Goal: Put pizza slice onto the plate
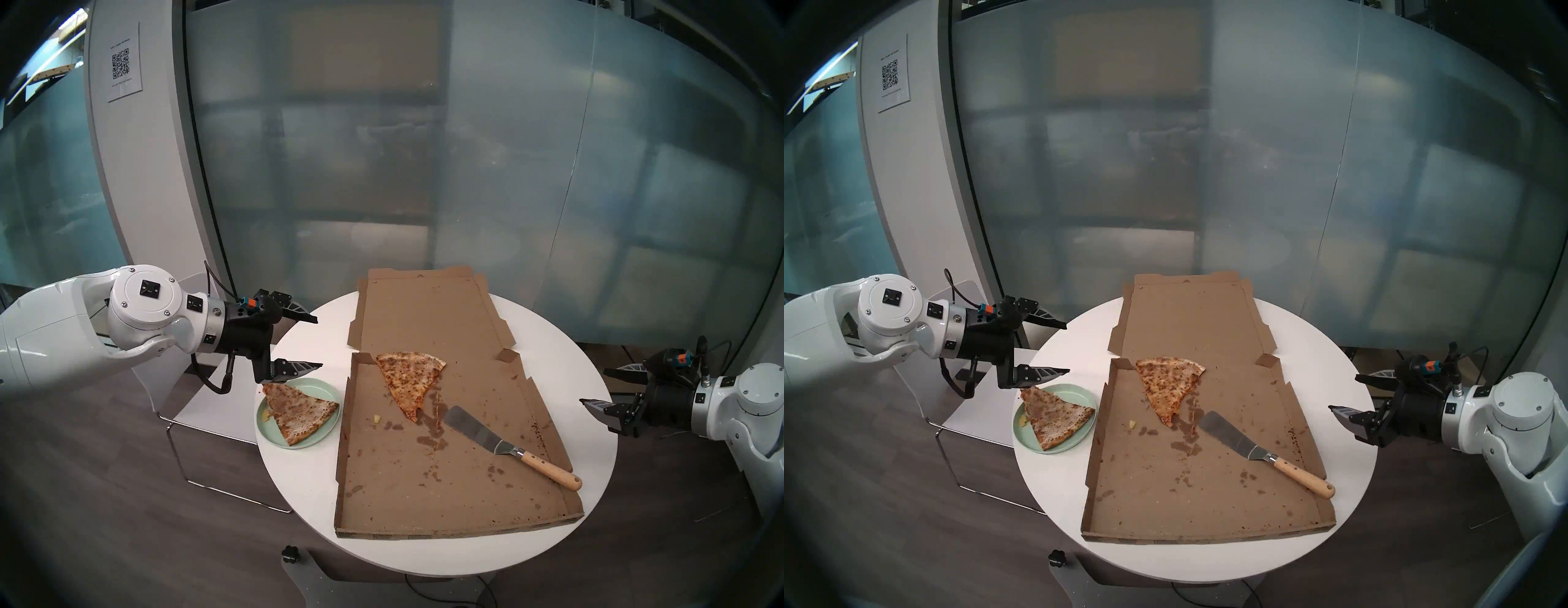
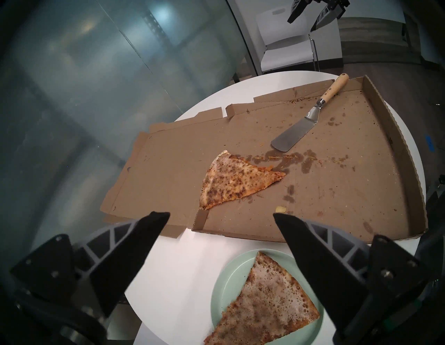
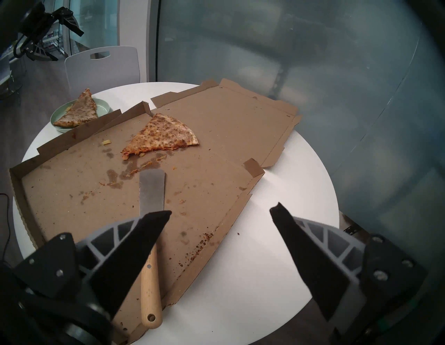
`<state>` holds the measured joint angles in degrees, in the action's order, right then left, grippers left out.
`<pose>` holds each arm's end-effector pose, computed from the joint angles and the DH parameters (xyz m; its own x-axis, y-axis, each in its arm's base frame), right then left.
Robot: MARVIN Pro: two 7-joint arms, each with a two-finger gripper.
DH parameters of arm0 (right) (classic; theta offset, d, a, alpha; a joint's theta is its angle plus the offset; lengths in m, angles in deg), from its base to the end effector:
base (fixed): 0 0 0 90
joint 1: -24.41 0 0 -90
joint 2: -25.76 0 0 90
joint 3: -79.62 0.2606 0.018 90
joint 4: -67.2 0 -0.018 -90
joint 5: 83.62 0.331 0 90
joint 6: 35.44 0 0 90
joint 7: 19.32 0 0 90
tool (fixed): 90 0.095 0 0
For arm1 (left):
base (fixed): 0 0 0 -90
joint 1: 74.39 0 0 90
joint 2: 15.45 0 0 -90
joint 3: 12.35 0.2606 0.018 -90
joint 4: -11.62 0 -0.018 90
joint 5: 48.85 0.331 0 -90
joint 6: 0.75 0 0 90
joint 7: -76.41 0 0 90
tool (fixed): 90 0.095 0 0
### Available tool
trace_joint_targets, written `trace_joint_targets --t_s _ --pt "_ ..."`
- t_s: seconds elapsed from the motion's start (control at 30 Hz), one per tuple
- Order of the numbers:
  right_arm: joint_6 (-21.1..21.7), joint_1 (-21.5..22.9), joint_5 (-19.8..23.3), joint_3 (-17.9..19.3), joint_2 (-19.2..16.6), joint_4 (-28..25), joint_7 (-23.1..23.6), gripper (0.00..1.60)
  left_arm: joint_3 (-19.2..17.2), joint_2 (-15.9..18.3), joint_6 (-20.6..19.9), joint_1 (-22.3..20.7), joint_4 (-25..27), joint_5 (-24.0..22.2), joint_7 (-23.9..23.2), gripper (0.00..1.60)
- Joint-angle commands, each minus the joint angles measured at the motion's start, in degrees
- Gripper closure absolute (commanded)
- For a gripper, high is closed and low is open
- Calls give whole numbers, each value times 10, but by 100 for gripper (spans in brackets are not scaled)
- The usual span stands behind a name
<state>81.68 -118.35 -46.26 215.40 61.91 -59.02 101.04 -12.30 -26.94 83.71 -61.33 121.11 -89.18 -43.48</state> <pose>0.2950 -0.1548 -0.1414 0.3581 0.4774 0.8024 0.5541 -0.8004 0.2289 0.3999 0.0336 -0.1355 -0.1537 -0.7003 0.6971 -0.8567 -0.2571 -0.4472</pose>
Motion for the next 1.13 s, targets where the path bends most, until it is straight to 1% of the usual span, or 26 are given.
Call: trace_joint_targets --t_s 0.0,1.1 --pt "-6 3 2 8 8 -6 4 0 -10 0 1 -10 3 -2 2 0" --pt "-4 10 -3 5 13 -6 9 0 -8 0 1 -12 3 -2 3 0"
